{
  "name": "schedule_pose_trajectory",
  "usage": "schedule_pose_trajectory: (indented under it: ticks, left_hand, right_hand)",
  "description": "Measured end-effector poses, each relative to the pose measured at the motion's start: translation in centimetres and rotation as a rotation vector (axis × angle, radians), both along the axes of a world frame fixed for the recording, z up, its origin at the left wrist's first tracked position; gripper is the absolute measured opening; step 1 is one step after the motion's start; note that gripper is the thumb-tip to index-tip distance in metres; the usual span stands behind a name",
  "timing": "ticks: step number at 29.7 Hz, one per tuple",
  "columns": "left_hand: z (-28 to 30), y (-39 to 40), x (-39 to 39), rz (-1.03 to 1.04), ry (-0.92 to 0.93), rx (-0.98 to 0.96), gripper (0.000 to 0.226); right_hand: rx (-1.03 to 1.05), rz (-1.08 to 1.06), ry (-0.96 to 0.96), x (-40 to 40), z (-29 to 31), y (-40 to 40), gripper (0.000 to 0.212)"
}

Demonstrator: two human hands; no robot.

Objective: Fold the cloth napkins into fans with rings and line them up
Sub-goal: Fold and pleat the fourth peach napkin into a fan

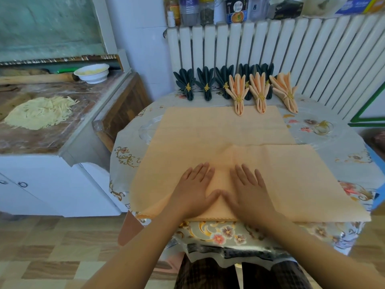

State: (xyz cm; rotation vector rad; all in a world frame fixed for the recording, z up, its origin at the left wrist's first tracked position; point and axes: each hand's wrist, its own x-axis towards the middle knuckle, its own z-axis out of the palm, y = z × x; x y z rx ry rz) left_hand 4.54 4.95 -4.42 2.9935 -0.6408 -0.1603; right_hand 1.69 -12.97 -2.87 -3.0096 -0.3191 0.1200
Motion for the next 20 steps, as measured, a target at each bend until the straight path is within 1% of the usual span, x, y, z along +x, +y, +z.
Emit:
schedule_pose_trajectory:
  ticks: [2,3,5,7,9,10,13,16,20]
  left_hand:
    - [0.2,-0.1,-0.2,0.011,0.017,-0.014,0.070]
    - [0.4,-0.3,-0.2,0.026,0.027,-0.027,0.069]
    - [1.2,-1.3,0.2,0.083,0.030,-0.065,0.065]
    - [2.1,-2.6,1.5,0.131,-0.024,-0.094,0.051]
    - [2.7,-4.3,3.3,0.088,-0.085,-0.121,0.042]
    - [2.8,-5.1,4.1,0.046,-0.089,-0.149,0.042]
    - [2.5,-6.8,5.9,-0.008,-0.015,-0.198,0.047]
    - [1.3,-7.3,6.4,0.010,-0.015,-0.128,0.051]
    - [0.5,-7.3,6.3,0.019,-0.032,-0.089,0.053]
  right_hand:
    - [0.002,0.014,0.073,-2.4,-0.4,-0.6,0.111]
    - [0.005,0.011,0.088,-2.9,-0.7,-1.0,0.112]
    - [0.014,0.006,0.077,-3.3,-0.9,-1.6,0.103]
    - [0.024,0.020,0.083,-3.2,-0.8,-1.6,0.092]
    - [0.020,0.035,0.090,-3.2,-0.6,-1.4,0.088]
    - [0.020,0.038,0.095,-3.2,-0.5,-1.4,0.090]
    - [0.028,0.035,0.097,-3.2,-0.4,-1.3,0.096]
    - [0.035,0.034,0.105,-3.2,-0.3,-1.3,0.098]
    - [0.015,0.050,0.113,-3.6,-0.2,-1.5,0.098]
